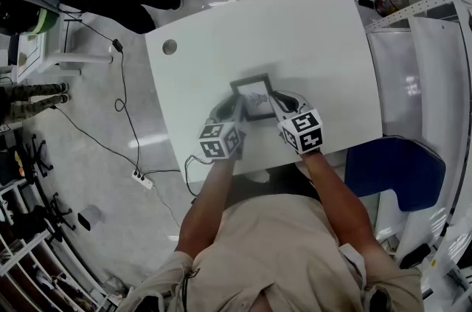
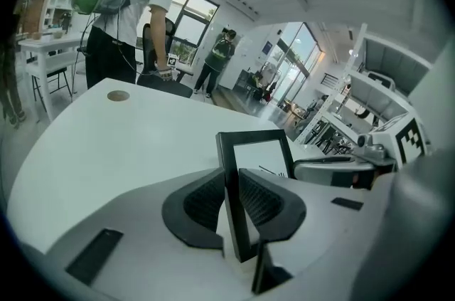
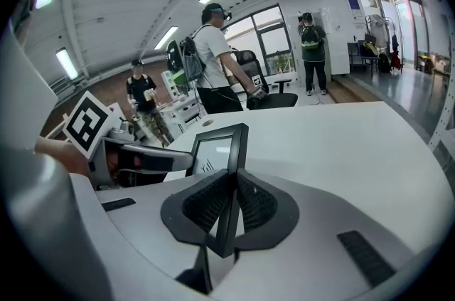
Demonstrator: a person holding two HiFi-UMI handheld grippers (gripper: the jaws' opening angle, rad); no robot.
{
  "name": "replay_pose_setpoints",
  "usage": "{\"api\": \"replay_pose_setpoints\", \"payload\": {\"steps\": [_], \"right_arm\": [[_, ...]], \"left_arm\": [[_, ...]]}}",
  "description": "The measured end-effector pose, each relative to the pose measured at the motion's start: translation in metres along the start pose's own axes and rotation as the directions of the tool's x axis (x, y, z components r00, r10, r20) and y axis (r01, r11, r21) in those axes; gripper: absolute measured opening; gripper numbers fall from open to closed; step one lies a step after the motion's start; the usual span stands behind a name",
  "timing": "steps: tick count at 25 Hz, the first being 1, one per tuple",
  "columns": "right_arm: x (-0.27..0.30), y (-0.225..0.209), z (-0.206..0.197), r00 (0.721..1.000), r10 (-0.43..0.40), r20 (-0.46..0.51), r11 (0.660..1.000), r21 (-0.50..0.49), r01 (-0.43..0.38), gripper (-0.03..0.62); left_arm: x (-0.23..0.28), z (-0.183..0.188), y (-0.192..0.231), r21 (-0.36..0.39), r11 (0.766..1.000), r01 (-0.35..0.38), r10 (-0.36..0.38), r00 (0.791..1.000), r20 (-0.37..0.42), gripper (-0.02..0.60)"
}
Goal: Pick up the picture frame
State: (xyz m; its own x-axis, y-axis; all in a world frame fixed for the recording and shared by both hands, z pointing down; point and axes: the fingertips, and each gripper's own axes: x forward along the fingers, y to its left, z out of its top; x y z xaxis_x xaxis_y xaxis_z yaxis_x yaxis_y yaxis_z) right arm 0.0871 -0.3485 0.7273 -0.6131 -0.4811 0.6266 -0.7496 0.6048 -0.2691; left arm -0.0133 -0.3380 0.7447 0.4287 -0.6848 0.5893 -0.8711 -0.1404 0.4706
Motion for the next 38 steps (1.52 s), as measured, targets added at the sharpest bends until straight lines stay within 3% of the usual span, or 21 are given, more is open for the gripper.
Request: {"api": "replay_pose_setpoints", "payload": {"steps": [12, 20, 27, 38], "right_arm": [[-0.026, 0.029, 0.034, 0.993, -0.025, 0.115, 0.997, -0.071, 0.034, 0.050], [-0.061, 0.049, 0.067, 0.973, -0.051, 0.223, 0.990, -0.119, 0.080, 0.049], [-0.097, 0.082, 0.103, 0.941, -0.067, 0.332, 0.979, -0.161, 0.127, 0.048], [-0.173, 0.133, 0.165, 0.873, -0.052, 0.486, 0.950, -0.246, 0.194, 0.048]], "left_arm": [[-0.046, 0.037, -0.015, 0.105, 0.994, -0.008, -0.004, 0.993, 0.114, 0.064], [-0.083, 0.073, -0.039, 0.210, 0.978, -0.007, -0.039, 0.976, 0.213, 0.063], [-0.133, 0.106, -0.060, 0.280, 0.960, 0.002, -0.091, 0.948, 0.306, 0.063], [-0.216, 0.156, -0.105, 0.388, 0.922, -0.014, -0.176, 0.875, 0.450, 0.063]]}}
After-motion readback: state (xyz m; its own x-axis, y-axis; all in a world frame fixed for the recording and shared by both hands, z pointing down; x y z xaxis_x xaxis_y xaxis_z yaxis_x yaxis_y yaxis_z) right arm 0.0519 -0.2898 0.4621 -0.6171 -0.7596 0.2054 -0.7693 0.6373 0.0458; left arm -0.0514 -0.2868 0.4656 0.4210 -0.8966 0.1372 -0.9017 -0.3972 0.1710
